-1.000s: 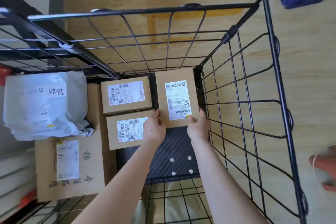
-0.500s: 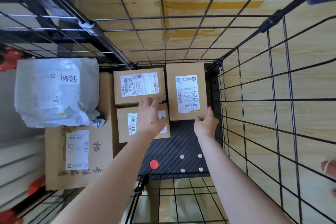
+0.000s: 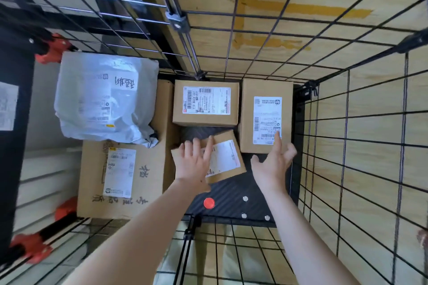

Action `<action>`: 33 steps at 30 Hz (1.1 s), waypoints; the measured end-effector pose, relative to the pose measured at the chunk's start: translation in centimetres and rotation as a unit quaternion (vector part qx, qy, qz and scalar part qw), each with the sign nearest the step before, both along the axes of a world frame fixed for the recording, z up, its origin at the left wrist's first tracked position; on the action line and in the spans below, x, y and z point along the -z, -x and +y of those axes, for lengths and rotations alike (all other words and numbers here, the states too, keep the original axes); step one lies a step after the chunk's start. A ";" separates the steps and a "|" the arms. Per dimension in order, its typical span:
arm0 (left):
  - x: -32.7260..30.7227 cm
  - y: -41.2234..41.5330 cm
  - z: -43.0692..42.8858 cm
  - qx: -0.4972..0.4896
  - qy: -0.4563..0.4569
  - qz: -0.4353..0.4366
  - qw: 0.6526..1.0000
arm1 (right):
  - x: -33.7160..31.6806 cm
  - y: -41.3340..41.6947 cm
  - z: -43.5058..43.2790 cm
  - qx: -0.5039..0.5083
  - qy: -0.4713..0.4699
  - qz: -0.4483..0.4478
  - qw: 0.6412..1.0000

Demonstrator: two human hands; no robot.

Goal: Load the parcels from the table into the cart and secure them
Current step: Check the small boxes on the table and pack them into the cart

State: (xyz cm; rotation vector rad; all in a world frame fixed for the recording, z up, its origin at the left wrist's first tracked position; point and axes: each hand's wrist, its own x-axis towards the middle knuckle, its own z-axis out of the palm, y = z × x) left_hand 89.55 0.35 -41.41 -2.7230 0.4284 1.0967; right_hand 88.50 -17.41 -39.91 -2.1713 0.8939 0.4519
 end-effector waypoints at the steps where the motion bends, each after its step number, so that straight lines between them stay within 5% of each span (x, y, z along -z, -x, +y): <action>1: -0.2 0.9 -0.4 -0.054 0.003 0.010 0.998 | -0.2 -0.3 0.1 -0.005 -0.002 -0.005 1.000; 6: -0.5 4.9 -1.3 -0.359 -0.007 0.039 0.932 | -1.0 -1.3 1.2 -0.031 -0.015 -0.040 0.999; 9: -0.4 5.8 -0.6 -0.461 -0.019 0.019 0.887 | -0.8 -1.8 2.2 -0.114 0.000 -0.068 0.991; 14: -0.2 7.7 0.5 -0.421 -0.013 -0.003 0.907 | 0.3 -5.1 4.1 -0.291 0.061 -0.108 0.949; 20: 0.6 10.0 0.8 -0.404 -0.047 0.024 0.913 | 3.2 -11.6 5.7 -0.504 0.179 -0.071 0.842; 29: 0.6 10.8 0.4 -0.484 -0.033 0.029 0.874 | 3.4 -14.5 6.8 -0.563 0.255 0.013 0.786; 33: 0.6 11.0 0.0 -0.512 -0.028 0.001 0.859 | 2.8 -12.8 7.1 -0.535 0.257 -0.005 0.805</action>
